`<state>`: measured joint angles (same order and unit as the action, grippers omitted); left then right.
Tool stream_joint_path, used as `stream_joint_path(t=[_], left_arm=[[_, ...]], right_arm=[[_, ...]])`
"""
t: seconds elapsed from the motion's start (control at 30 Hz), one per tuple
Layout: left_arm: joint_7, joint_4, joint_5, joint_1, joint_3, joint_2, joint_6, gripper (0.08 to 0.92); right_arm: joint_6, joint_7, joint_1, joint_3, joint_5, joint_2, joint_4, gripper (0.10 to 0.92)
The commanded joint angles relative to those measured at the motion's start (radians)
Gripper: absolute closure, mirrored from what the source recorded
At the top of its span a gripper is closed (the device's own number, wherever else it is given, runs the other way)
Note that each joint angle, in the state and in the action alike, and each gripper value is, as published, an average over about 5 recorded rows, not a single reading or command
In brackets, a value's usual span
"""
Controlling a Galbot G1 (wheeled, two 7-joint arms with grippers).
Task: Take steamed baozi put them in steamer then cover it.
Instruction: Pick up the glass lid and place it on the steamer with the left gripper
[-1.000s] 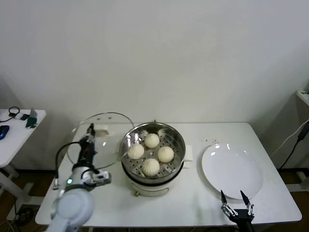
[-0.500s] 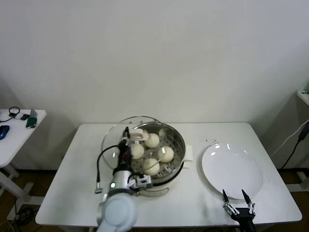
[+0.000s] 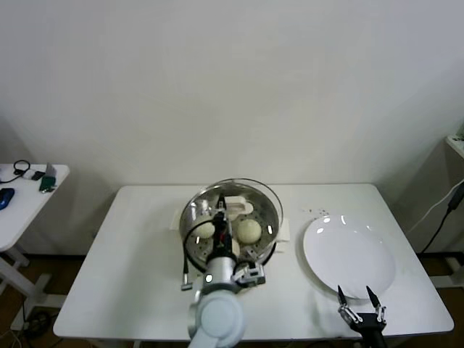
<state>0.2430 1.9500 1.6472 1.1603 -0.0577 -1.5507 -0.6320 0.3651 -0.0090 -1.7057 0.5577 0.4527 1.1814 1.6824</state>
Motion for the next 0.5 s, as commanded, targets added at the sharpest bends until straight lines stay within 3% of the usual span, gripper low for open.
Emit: stream_joint_path(t=[0.03,0.5], left_arm=[[-0.012,-0.066,0.067,-0.001,-0.028,-0.058,0.012,0.861],[-0.018,-0.046,0.029,0.019,0.025,0.069,0.020,0.861]], right_arm=[[0.010,0.000,0.000,0.000,0.005,-0.004,-0.009,0.203],[0.025,0.001,-0.009,0.005,0.007,-0.003,-0.008,0.203]])
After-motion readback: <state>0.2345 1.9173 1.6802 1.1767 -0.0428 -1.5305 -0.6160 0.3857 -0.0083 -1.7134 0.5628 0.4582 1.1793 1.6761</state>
